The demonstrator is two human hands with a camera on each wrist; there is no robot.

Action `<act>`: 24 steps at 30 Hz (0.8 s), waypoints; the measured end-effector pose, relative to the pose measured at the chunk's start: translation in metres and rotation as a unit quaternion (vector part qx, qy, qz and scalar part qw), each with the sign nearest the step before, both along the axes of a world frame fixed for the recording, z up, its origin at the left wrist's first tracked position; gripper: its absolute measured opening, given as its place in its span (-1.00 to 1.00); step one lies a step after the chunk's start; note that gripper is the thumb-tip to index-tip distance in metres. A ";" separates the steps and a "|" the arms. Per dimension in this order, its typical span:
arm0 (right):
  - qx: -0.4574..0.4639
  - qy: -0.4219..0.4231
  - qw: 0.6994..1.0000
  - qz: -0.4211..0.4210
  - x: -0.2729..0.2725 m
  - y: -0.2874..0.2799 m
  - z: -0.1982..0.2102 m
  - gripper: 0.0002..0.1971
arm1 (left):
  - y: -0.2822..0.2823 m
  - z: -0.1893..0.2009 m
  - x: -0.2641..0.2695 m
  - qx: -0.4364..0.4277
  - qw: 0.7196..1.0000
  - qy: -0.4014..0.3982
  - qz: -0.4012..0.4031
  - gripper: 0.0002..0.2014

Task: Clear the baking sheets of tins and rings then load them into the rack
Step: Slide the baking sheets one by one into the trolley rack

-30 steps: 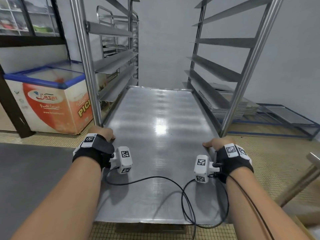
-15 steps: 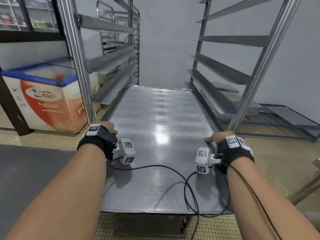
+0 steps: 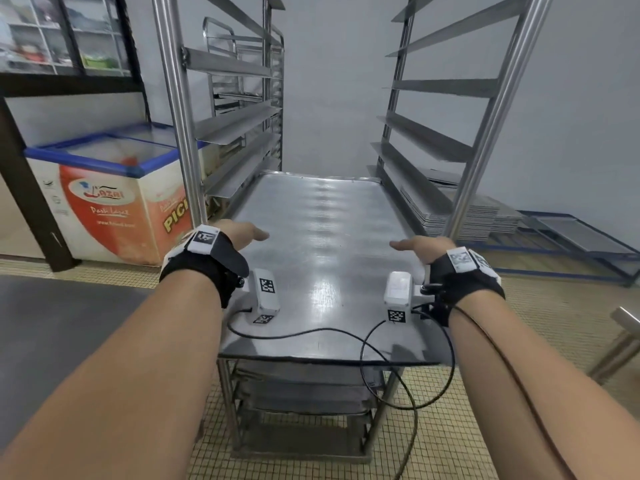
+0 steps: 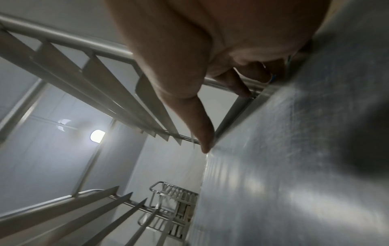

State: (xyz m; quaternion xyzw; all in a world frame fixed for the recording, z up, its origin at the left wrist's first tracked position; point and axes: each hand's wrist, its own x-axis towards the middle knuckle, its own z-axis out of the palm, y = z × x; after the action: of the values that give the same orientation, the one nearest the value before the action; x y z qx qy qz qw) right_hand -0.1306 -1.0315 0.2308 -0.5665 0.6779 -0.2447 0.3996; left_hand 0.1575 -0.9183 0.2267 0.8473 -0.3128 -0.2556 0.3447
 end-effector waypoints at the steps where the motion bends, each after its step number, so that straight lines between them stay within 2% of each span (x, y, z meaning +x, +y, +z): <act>1: -0.005 -0.003 1.000 0.009 0.001 0.009 0.005 -0.14 | 0.007 0.002 -0.010 0.016 0.999 0.008 -0.026 -0.32; 3: -0.013 -0.002 0.999 0.033 0.001 0.027 0.011 -0.14 | 0.023 0.004 -0.031 0.038 0.997 0.021 -0.071 -0.29; 7: -0.027 0.007 0.995 0.092 -0.003 0.066 0.013 -0.10 | 0.058 0.005 -0.063 0.062 0.987 -0.053 -0.137 -0.37; 11: -0.068 0.007 0.984 0.165 -0.006 0.108 -0.001 -0.27 | 0.094 -0.009 -0.086 0.051 0.976 -0.089 -0.192 -0.36; 13: -0.081 0.003 0.979 0.186 -0.009 0.124 -0.017 -0.13 | 0.108 -0.023 -0.095 0.054 0.968 -0.101 -0.224 -0.16; 15: -0.101 0.036 0.970 0.218 -0.011 0.135 -0.035 0.09 | 0.118 -0.038 -0.101 0.072 0.954 -0.160 -0.242 0.03; 16: -0.116 0.066 0.961 0.240 -0.012 0.139 -0.045 0.19 | 0.122 -0.045 -0.104 0.080 0.944 -0.203 -0.247 0.05; 18: -0.152 0.145 0.936 0.281 -0.012 0.142 -0.062 0.24 | 0.121 -0.056 -0.108 0.083 0.919 -0.294 -0.249 -0.08; 20: -0.211 0.234 0.901 0.297 -0.011 0.146 -0.072 0.08 | 0.118 -0.066 -0.109 0.065 0.893 -0.376 -0.241 -0.25; 23: -0.316 0.329 0.847 0.274 -0.009 0.149 -0.085 -0.33 | 0.114 -0.081 -0.107 0.052 0.866 -0.439 -0.235 -0.28; 24: -0.336 0.345 0.835 0.267 -0.008 0.149 -0.091 -0.39 | 0.112 -0.085 -0.105 0.053 0.862 -0.446 -0.235 -0.27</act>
State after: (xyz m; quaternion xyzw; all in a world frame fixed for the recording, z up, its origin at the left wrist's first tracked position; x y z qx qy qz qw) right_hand -0.1383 -0.8820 0.1400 -0.8725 0.4705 -0.1294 -0.0253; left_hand 0.0521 -0.8064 0.1415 0.7893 -0.6087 0.0601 0.0533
